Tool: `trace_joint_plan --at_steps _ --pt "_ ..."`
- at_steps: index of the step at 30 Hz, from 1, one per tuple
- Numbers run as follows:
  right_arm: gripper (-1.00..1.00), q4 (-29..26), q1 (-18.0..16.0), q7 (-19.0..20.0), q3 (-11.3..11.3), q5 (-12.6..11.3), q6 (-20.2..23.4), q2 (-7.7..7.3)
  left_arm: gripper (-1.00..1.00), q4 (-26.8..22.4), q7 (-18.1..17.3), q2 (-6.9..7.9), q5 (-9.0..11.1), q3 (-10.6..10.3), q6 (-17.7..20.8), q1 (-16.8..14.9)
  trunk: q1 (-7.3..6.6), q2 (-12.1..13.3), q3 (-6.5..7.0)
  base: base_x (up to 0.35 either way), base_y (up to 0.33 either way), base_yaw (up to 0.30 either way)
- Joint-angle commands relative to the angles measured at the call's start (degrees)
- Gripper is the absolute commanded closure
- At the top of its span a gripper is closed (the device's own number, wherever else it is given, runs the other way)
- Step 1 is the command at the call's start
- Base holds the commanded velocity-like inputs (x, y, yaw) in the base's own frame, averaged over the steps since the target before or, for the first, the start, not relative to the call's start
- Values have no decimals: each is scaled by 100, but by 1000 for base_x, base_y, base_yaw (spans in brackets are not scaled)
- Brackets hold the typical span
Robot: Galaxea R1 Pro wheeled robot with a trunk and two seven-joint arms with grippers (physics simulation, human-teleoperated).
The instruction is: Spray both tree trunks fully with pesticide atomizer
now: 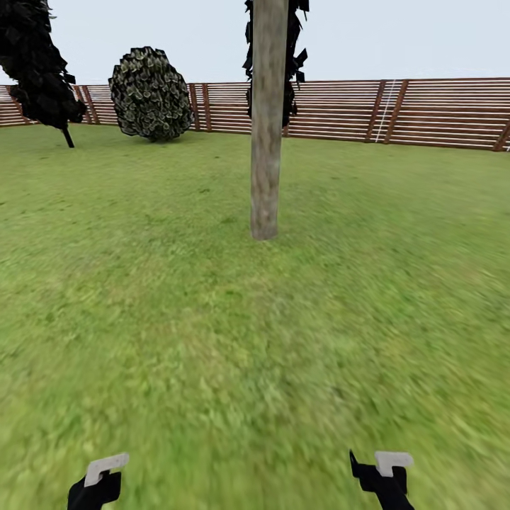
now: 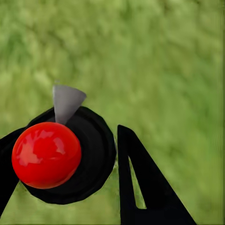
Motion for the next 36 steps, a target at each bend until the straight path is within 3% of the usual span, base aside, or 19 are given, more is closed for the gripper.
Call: trace_joint_plan --at_steps 1,36 --pt "-100 5 -3 -5 -23 24 -18 2 100 5 2 1 48 -15 -20 -1 3 -1 -4 338 0 0" --pt "-100 23 -3 4 -14 32 -18 2 100 -6 2 -8 48 -22 -20 57 3 -1 -4 338 0 0"
